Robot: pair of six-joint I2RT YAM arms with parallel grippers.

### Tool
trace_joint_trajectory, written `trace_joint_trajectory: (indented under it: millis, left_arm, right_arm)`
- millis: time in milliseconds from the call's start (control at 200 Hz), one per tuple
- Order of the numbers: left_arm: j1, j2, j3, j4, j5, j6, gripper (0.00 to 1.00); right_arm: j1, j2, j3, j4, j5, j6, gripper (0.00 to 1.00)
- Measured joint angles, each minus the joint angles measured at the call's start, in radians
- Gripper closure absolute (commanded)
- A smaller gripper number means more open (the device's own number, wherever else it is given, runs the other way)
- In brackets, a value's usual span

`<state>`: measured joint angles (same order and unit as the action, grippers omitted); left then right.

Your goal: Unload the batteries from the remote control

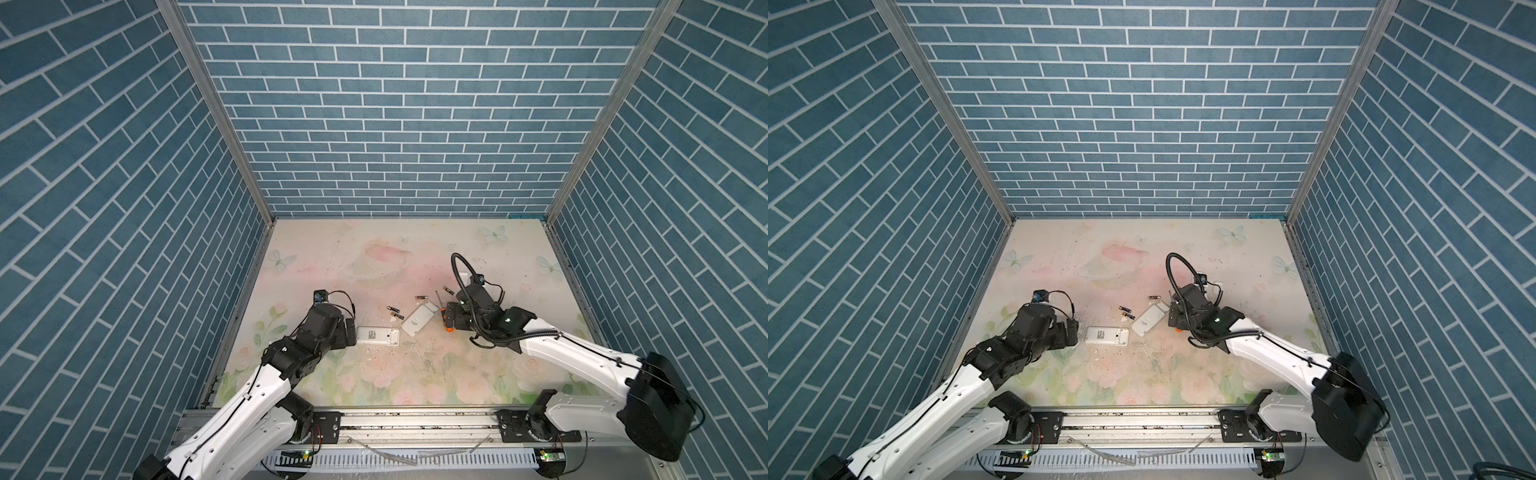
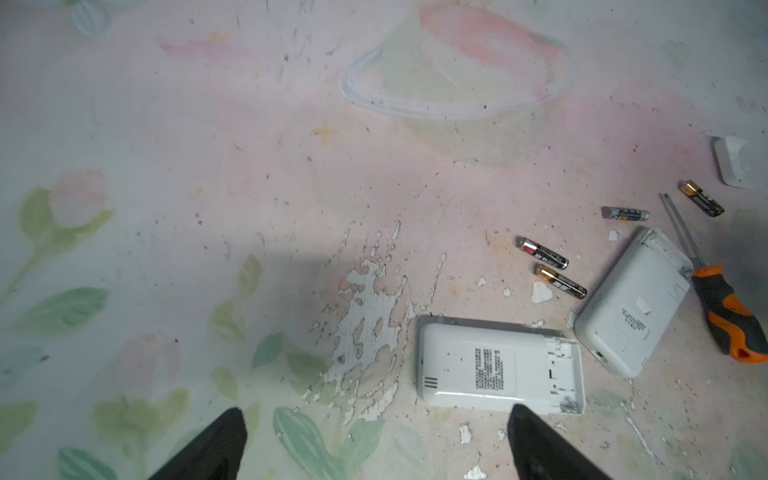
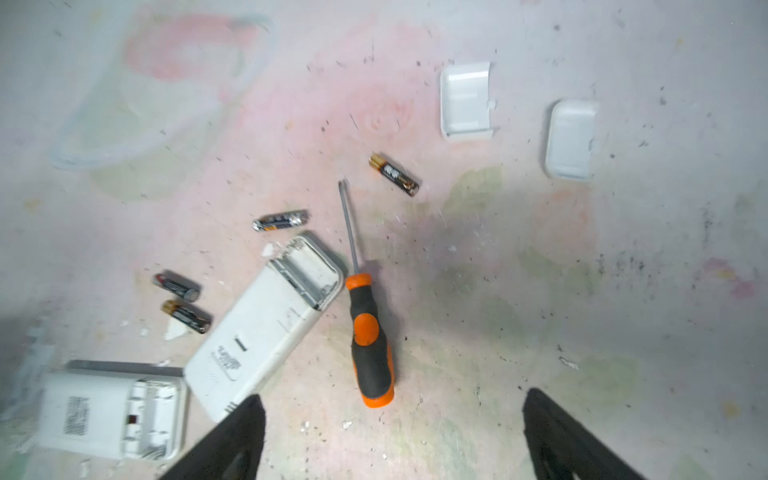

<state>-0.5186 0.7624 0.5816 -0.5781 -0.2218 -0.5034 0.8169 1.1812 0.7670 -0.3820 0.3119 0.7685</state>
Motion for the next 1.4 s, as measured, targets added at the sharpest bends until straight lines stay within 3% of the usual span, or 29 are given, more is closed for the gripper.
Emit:
trace_joint_trajectory:
  millis: [295,425,545,730,1000,1400]
  left_arm:
    - [0.035,-0.020,0.132,0.049,-0.253,0.150,0.00]
    - [0.091,-0.041,0.060,0.207,-0.359,0.266,0.00]
    - [0.184,-0.008,-0.051,0.381,-0.383,0.341,0.00]
    - [0.366,0.179,-0.167,0.674,-0.277,0.405,0.00]
    - [0.462,0.463,-0.234,1.056,-0.112,0.466,0.00]
    - [0.522,0.555,-0.239,1.248,0.062,0.496,0.00]
  right_arm:
    - [-0.005,-0.206,0.001,-0.053,0.188,-0.143,0.01]
    - [-0.035,-0.232,0.001,-0.055,0.294,-0.222,0.01]
    - [-0.080,-0.255,-0.005,-0.027,0.378,-0.308,0.01]
    - [-0.169,-0.332,-0.089,0.139,0.462,-0.453,0.01]
    - [-0.323,-0.295,-0.279,0.442,0.509,-0.630,0.01]
    - [-0.597,0.113,-0.380,0.926,0.286,-0.706,0.01]
